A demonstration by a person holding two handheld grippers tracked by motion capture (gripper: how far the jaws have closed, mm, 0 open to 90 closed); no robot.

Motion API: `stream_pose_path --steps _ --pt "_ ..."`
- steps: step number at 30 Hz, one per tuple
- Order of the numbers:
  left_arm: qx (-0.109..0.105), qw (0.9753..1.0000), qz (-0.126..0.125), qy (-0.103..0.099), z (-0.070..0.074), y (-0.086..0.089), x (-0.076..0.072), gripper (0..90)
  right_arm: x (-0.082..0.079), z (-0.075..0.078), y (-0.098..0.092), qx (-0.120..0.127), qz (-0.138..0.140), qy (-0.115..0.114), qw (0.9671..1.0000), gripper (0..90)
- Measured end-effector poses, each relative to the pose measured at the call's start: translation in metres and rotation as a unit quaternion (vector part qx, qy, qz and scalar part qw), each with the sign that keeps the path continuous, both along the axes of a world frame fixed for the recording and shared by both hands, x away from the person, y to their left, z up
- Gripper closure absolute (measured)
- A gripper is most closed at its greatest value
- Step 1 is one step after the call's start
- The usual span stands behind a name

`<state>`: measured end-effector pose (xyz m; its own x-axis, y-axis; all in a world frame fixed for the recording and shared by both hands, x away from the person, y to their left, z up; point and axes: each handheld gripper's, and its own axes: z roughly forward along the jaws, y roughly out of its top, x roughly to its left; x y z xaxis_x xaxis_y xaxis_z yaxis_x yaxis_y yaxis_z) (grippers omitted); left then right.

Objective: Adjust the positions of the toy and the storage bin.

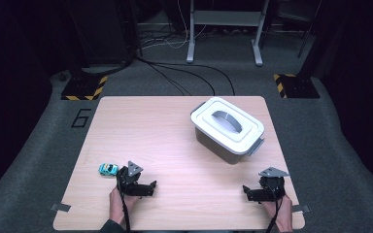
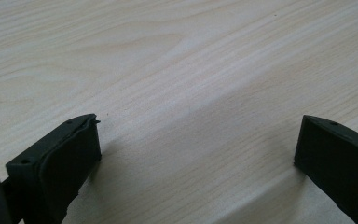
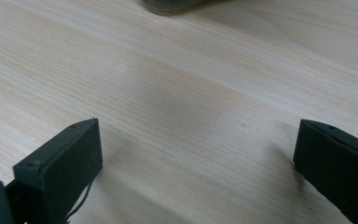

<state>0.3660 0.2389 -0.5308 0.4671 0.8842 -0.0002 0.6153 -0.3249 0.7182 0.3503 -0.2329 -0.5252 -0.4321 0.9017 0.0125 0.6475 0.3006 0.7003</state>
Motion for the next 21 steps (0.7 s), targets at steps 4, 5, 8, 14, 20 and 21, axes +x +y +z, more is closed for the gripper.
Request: stream_pose_path --steps 4,5,8,14,20,21 --pt "-0.001 1.0000 -0.006 0.002 0.000 0.000 0.000 0.0 -0.003 0.006 -0.006 0.009 -0.004 0.005 0.9999 1.3" --pt "-0.001 1.0000 -0.006 0.002 0.000 0.000 0.000 0.0 -0.003 0.006 -0.006 0.009 -0.004 0.005 0.9999 1.3" --pt "0.003 0.9999 -0.012 0.005 0.000 0.000 0.000 0.0 -0.005 0.015 -0.008 0.014 -0.001 0.005 0.9999 1.7" --pt "0.003 0.9999 -0.011 0.005 0.001 0.000 0.000 0.0 -0.005 0.044 -0.004 0.016 0.013 -0.002 0.9998 2.1" --pt "0.002 0.9999 -0.011 0.001 0.000 0.000 0.000 0.0 -0.003 0.067 0.002 0.014 0.022 -0.010 0.9996 1.5" --pt "0.002 0.9999 -0.010 0.002 0.000 0.000 0.000 0.0 -0.002 0.070 0.003 0.015 0.024 -0.011 0.9995 1.5"
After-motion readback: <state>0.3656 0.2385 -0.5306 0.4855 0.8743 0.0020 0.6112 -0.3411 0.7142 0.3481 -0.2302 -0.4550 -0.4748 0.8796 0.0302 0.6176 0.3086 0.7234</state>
